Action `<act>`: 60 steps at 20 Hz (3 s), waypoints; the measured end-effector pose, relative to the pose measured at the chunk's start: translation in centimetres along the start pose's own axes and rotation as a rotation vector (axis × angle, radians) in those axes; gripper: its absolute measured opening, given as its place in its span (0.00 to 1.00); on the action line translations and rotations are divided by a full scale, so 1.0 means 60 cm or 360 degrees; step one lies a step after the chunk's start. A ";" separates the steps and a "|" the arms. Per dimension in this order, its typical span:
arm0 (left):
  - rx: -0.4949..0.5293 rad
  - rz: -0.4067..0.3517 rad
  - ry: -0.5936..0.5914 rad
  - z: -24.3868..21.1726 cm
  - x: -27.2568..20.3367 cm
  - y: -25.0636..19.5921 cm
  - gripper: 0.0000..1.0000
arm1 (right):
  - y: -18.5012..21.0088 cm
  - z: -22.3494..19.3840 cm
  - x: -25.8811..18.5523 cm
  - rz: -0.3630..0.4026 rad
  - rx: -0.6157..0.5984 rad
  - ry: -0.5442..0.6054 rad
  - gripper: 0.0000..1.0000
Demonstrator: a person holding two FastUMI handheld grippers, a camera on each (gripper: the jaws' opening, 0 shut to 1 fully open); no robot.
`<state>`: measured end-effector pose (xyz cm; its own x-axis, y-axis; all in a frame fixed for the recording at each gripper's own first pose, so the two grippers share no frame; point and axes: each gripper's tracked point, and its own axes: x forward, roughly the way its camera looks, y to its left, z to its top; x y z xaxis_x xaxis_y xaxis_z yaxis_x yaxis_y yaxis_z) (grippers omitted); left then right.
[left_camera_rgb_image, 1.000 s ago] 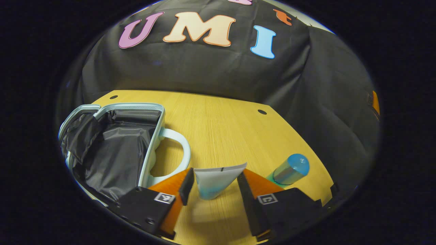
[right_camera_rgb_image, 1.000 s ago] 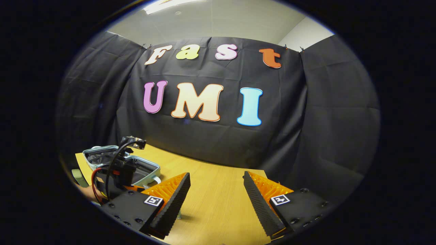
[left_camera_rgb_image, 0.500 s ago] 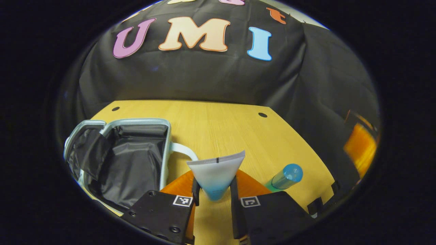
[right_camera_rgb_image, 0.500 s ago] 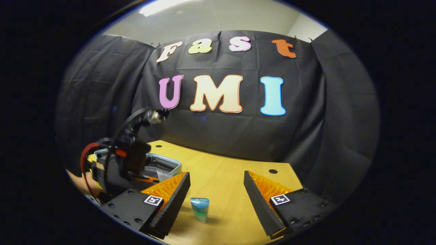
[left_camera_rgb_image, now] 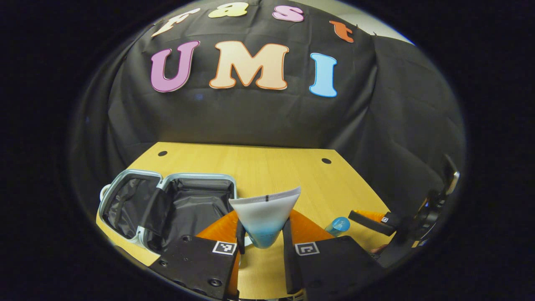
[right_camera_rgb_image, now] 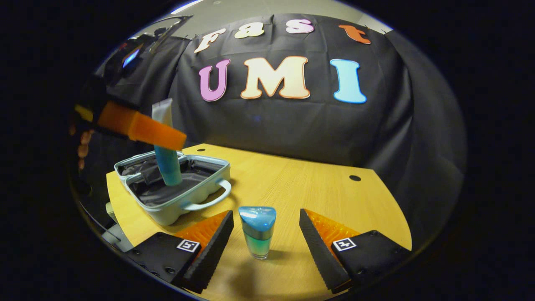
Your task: First open the suitcase, pack the skin care products into it, and then close the suitcase.
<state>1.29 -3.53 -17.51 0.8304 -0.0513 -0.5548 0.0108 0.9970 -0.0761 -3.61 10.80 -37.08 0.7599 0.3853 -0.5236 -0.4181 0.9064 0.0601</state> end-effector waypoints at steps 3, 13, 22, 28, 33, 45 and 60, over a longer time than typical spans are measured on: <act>0.0003 0.0079 0.0013 -0.003 -0.019 0.030 0.36 | 0.010 -0.033 0.021 0.0043 0.0004 0.0046 0.94; -0.0034 0.0250 0.0267 -0.070 -0.030 0.168 0.36 | 0.042 -0.010 0.014 0.0063 0.0056 0.0118 0.45; -0.0060 0.0160 0.0705 -0.173 0.038 0.270 0.36 | 0.188 0.140 -0.014 0.0225 0.0261 0.0091 0.45; -0.0042 0.0029 0.0683 -0.168 0.091 0.288 0.53 | 0.307 0.158 0.010 0.0319 0.0254 0.0175 0.43; 0.0038 0.0020 0.0564 -0.132 0.099 0.333 0.82 | 0.365 0.147 0.047 0.0314 0.0271 0.0260 0.45; -0.0159 0.0261 0.0448 -0.094 0.019 0.568 0.82 | 0.437 0.065 0.159 0.0195 0.0312 0.0559 0.43; -0.0298 0.0584 0.0453 -0.123 -0.020 0.804 0.82 | 0.446 0.172 0.241 0.0053 0.0245 0.0296 0.98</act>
<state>-3.31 44.18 -26.63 0.5754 0.2611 -0.7751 -0.3754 0.9263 0.0333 1.29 42.42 -34.26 0.6364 0.3898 -0.6656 -0.3500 0.9149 0.2012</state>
